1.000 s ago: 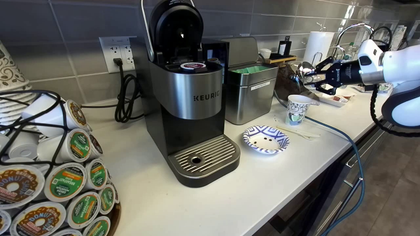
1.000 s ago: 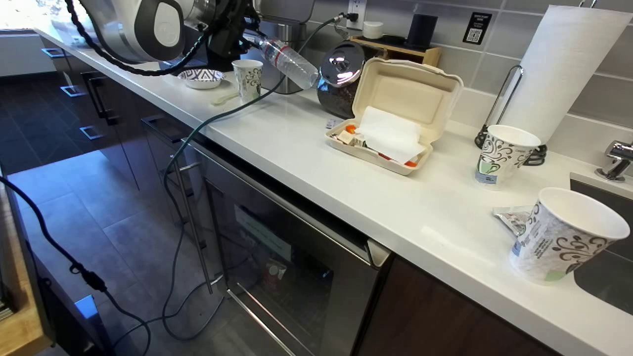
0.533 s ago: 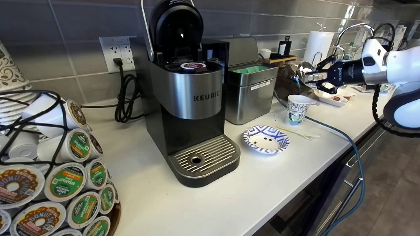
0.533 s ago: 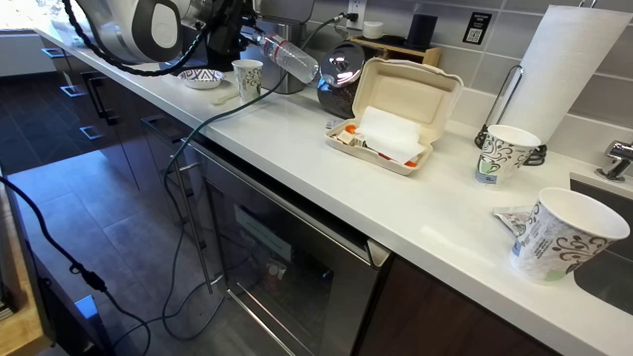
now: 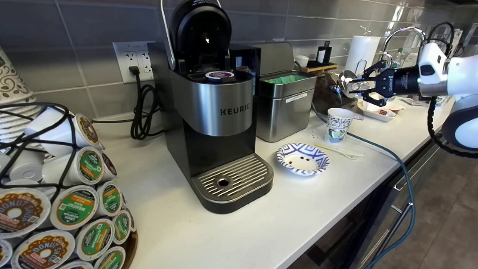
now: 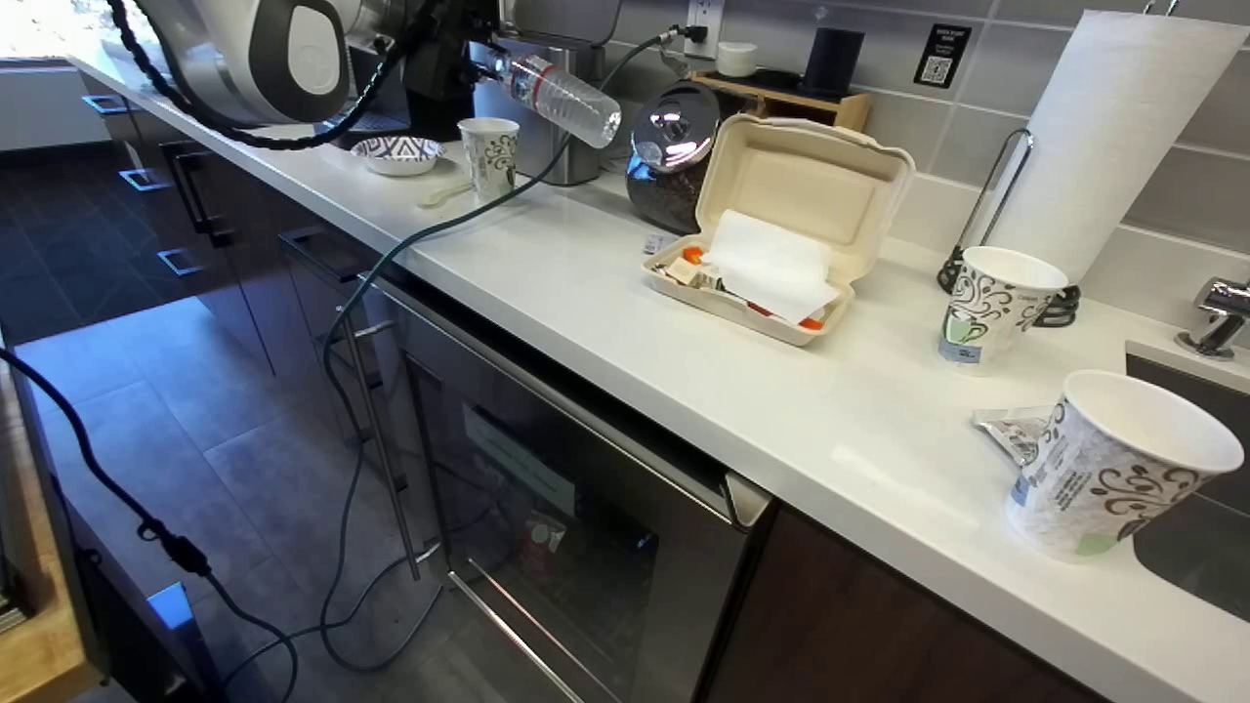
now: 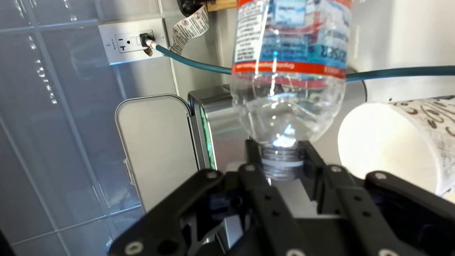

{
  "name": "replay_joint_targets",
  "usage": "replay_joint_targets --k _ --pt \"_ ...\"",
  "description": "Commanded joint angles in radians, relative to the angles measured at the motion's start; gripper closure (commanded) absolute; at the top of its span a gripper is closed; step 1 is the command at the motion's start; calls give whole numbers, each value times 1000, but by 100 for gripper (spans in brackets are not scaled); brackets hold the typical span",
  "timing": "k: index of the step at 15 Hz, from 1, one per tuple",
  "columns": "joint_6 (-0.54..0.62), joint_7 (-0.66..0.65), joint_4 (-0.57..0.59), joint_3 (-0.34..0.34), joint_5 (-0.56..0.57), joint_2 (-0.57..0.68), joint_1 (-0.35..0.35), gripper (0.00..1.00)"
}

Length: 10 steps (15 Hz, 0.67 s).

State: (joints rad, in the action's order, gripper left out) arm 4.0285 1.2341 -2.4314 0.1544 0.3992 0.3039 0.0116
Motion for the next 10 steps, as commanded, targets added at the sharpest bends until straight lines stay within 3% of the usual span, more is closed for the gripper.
replay_joint_targets --k 1,7,10 --pt "17 90 -63 -11 -49 -53 -34 92" --pt "20 224 -118 -44 -205 -92 -102 92" --pt "-8 181 -85 -52 -216 -49 -84 92"
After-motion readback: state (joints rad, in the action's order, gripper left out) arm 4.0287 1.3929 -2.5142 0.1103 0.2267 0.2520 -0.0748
